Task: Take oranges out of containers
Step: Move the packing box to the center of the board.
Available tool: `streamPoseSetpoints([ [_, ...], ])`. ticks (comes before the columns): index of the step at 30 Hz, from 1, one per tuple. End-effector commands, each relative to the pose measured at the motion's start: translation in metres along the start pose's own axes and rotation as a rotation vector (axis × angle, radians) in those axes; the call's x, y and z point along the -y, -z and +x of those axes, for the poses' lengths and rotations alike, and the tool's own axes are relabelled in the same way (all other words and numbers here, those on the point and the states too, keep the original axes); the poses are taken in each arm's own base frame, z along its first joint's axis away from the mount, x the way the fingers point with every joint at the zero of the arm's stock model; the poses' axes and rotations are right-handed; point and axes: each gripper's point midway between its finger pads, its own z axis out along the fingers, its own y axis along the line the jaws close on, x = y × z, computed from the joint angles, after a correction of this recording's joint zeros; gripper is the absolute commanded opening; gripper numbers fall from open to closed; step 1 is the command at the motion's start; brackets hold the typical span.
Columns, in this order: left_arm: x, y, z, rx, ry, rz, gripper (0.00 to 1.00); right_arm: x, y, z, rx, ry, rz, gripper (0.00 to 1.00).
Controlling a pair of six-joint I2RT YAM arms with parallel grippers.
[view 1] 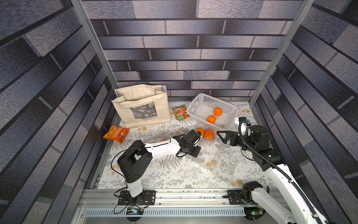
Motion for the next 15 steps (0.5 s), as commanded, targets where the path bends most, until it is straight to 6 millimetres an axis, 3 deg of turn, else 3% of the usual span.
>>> streamPoseSetpoints([
  [1,0.021,-0.002,-0.015,0.003,-0.058,0.065,0.03,0.004,0.007,0.004,0.000,0.006,0.033,1.00],
  [7,0.058,-0.012,-0.040,0.019,-0.106,0.172,0.03,0.006,0.018,0.001,0.034,0.012,0.069,1.00],
  [13,0.085,-0.029,-0.049,-0.020,-0.139,0.249,0.05,0.008,0.019,0.002,0.031,0.017,0.083,1.00],
  [15,0.090,-0.031,-0.048,-0.037,-0.148,0.258,0.12,0.009,0.019,0.003,0.027,0.017,0.088,1.00],
])
